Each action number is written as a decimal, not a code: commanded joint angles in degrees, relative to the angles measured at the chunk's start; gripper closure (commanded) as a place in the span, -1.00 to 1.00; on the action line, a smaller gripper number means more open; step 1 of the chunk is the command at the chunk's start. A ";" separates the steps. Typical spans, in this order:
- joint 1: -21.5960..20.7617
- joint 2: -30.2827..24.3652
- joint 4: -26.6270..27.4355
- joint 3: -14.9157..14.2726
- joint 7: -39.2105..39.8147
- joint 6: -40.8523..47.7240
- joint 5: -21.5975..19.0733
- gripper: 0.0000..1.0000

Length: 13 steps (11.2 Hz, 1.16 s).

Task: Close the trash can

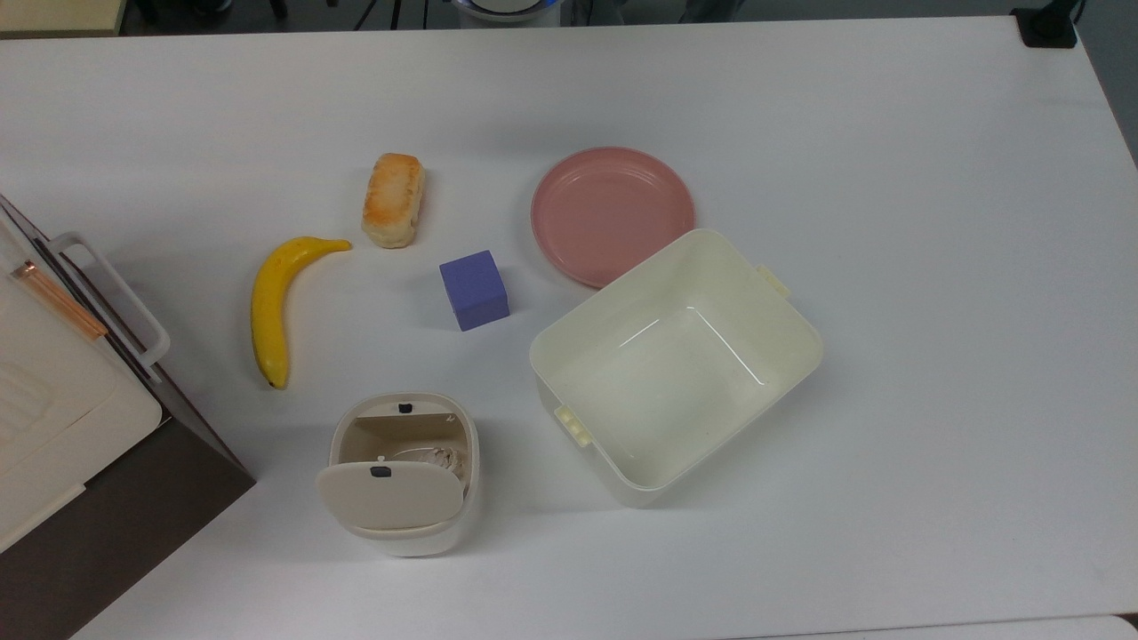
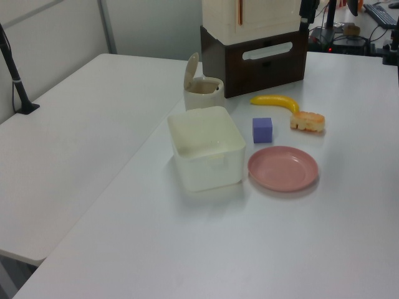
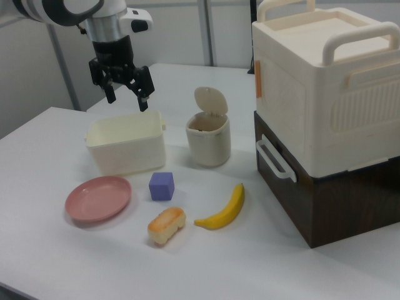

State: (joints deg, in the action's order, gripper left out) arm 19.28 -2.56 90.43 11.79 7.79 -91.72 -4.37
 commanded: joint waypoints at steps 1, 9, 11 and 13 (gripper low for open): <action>0.23 -1.22 0.80 -0.81 1.79 2.68 0.24 -1.00; 0.15 -1.04 0.80 -0.63 2.14 2.17 0.50 -1.00; 0.15 -1.13 0.80 -0.63 2.23 2.16 0.50 -1.00; 0.15 -1.04 0.80 -0.63 2.32 1.99 0.50 -1.00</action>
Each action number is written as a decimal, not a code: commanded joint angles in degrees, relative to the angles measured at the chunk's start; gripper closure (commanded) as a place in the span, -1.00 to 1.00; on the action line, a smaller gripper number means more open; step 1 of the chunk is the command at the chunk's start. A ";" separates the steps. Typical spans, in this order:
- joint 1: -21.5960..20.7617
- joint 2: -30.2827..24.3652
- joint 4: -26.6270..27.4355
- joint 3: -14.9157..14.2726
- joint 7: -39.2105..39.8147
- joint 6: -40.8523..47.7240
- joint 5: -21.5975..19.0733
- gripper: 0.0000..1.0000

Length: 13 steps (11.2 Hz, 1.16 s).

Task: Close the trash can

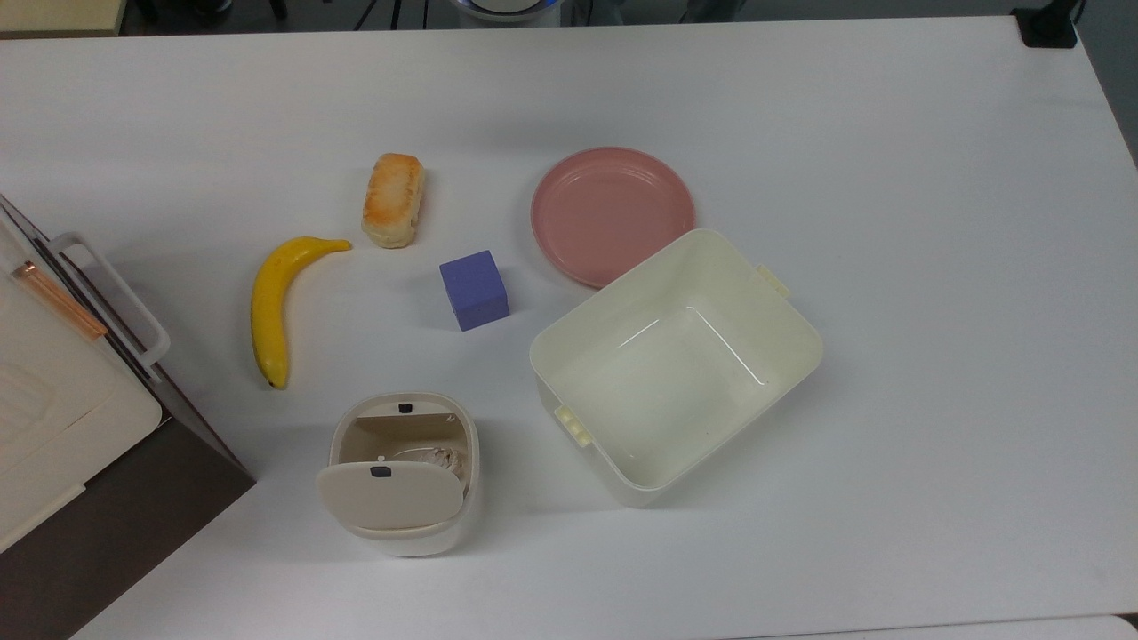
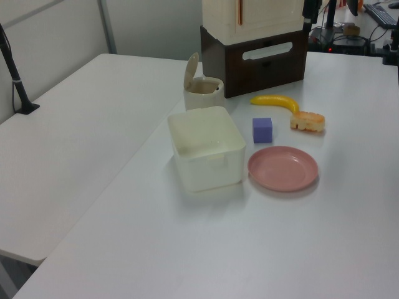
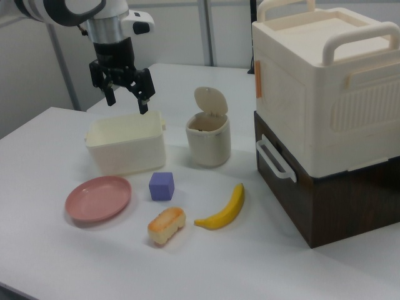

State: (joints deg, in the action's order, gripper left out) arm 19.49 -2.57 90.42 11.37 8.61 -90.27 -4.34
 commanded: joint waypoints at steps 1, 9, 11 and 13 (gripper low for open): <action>-0.06 -1.04 0.81 -0.21 1.41 0.53 0.47 -1.00; -0.15 -1.04 0.81 -0.21 1.15 0.45 1.88 -0.87; -0.06 -0.95 0.81 -0.21 1.50 0.45 1.88 -0.54; -0.15 -0.95 0.73 -0.03 0.98 0.45 2.05 0.57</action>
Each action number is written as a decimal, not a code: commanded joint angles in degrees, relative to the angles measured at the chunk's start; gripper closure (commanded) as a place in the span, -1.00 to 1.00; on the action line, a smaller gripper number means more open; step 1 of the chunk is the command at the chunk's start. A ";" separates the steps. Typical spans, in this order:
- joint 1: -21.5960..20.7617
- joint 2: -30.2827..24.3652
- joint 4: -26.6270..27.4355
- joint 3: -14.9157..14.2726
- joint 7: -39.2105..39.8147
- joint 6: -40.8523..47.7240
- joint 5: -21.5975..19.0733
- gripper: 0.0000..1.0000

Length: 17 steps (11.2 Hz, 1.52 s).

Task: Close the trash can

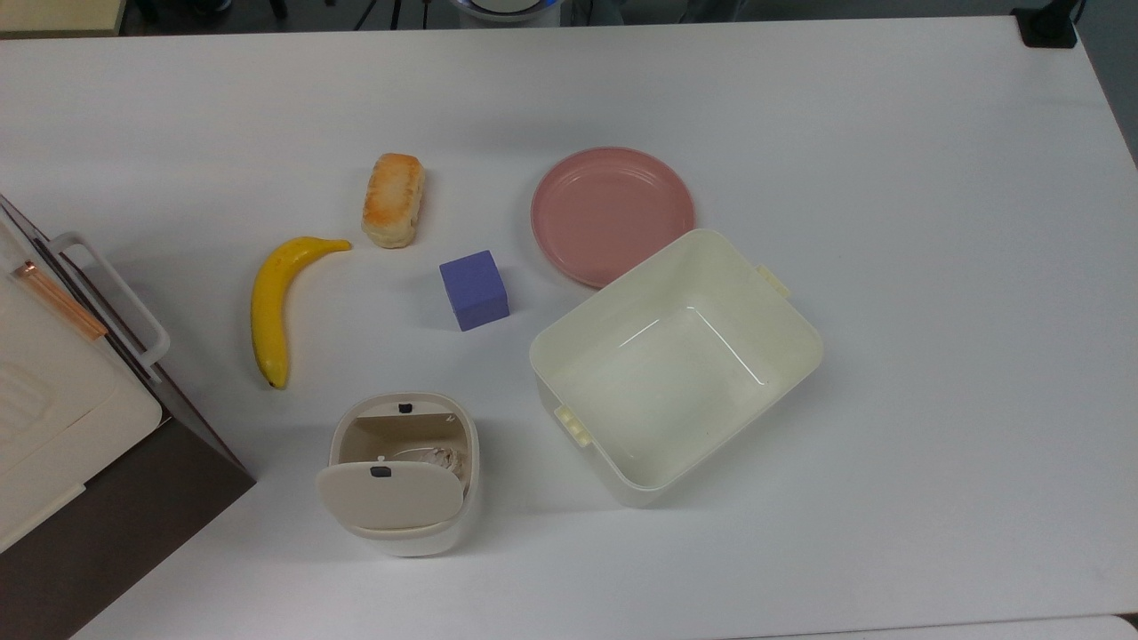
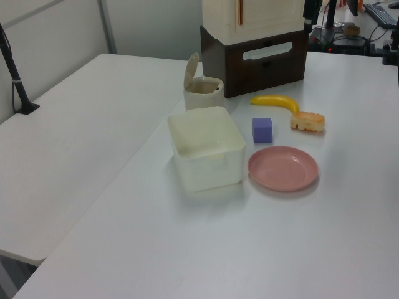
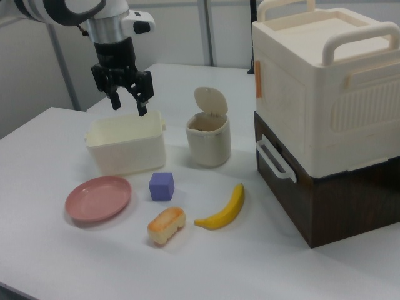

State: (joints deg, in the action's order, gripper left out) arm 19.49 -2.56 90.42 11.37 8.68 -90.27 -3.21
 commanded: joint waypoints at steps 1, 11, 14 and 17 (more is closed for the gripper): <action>-0.67 -0.78 0.72 0.40 0.72 0.19 2.75 0.96; -4.46 12.92 -1.30 0.67 -3.58 -29.02 3.83 1.00; -6.39 21.34 -5.94 0.58 -10.78 -44.16 6.01 1.00; -6.65 26.19 -7.80 0.58 -14.83 -60.14 7.52 1.00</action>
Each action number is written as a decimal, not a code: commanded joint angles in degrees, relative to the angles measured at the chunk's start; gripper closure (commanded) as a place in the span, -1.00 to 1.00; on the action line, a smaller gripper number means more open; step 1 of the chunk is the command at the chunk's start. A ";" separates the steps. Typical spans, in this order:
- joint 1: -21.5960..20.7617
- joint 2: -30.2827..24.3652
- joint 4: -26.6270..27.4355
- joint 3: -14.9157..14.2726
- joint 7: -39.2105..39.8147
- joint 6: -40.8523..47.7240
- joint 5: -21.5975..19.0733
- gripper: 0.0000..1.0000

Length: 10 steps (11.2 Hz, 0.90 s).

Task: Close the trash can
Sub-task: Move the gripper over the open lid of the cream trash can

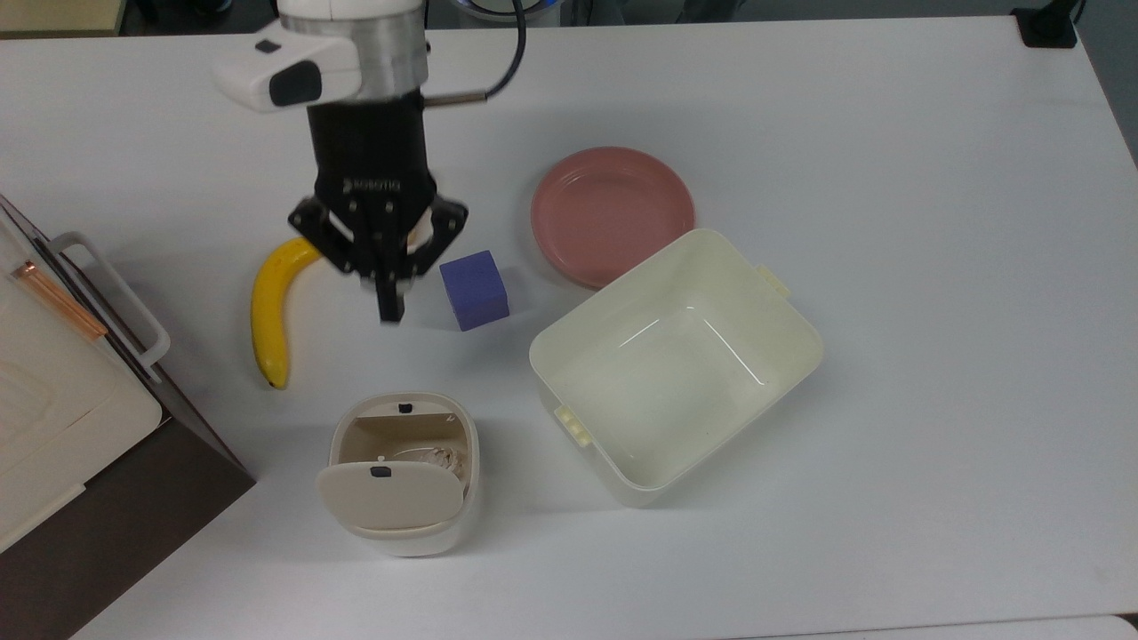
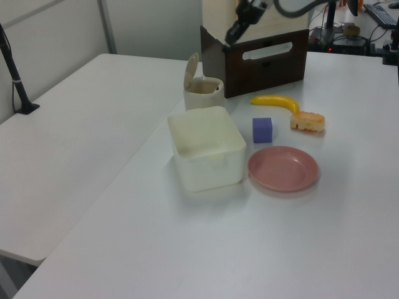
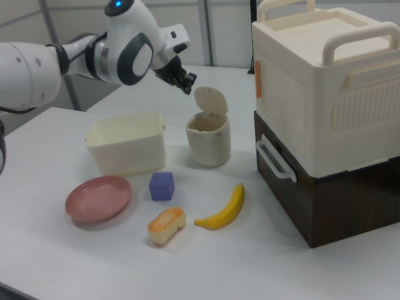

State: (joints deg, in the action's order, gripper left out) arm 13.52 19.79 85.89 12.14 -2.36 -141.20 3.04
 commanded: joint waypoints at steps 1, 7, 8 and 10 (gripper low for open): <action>-0.78 5.16 -3.97 -0.18 -3.88 -13.53 1.18 1.00; -2.61 12.62 -8.97 -0.97 -5.37 -27.20 1.26 1.00; -3.23 14.64 -10.99 -1.06 -5.29 -28.15 1.26 1.00; -3.33 17.46 -11.71 -1.15 -5.29 -33.84 1.26 1.00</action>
State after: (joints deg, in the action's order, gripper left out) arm 11.62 32.76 77.77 12.09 -6.07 -169.29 3.28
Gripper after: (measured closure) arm 0.991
